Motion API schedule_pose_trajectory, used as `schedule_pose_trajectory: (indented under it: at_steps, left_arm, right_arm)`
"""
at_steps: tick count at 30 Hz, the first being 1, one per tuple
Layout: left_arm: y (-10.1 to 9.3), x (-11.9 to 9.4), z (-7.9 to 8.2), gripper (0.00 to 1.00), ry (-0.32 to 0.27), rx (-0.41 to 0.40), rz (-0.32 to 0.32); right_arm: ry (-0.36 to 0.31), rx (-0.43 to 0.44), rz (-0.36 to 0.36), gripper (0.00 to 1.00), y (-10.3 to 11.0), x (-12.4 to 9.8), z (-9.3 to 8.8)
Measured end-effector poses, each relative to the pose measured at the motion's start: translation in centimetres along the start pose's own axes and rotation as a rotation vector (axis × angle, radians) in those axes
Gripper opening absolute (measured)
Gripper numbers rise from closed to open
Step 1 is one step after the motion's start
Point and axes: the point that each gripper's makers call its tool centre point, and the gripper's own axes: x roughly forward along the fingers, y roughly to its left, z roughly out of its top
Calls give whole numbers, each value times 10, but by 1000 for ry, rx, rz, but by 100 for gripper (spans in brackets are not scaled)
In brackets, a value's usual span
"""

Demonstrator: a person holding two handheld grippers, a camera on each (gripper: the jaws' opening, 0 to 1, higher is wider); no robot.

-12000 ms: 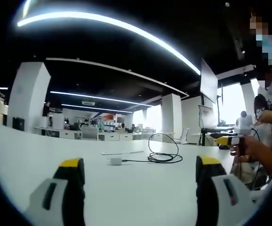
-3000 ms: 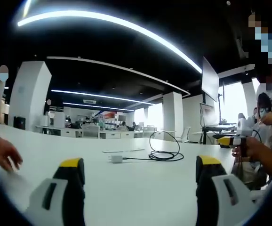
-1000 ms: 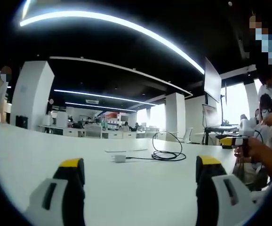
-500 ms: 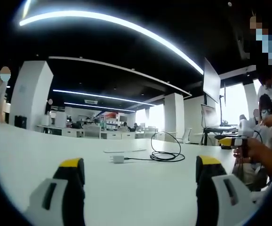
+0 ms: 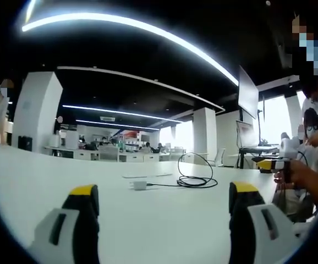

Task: Plug the desk Type‑C cable into the charger adapter.

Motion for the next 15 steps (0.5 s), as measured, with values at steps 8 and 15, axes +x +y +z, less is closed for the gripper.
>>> schedule_pose_trajectory:
  at_steps: [8, 15]
  left_arm:
    - [1, -1, 2, 100, -15, -5, 2]
    - [5, -5, 7, 100, -45, -25, 12]
  right_arm:
    - [4, 0, 0, 100, 1, 0, -1]
    - [4, -1, -1, 100, 1, -1, -1]
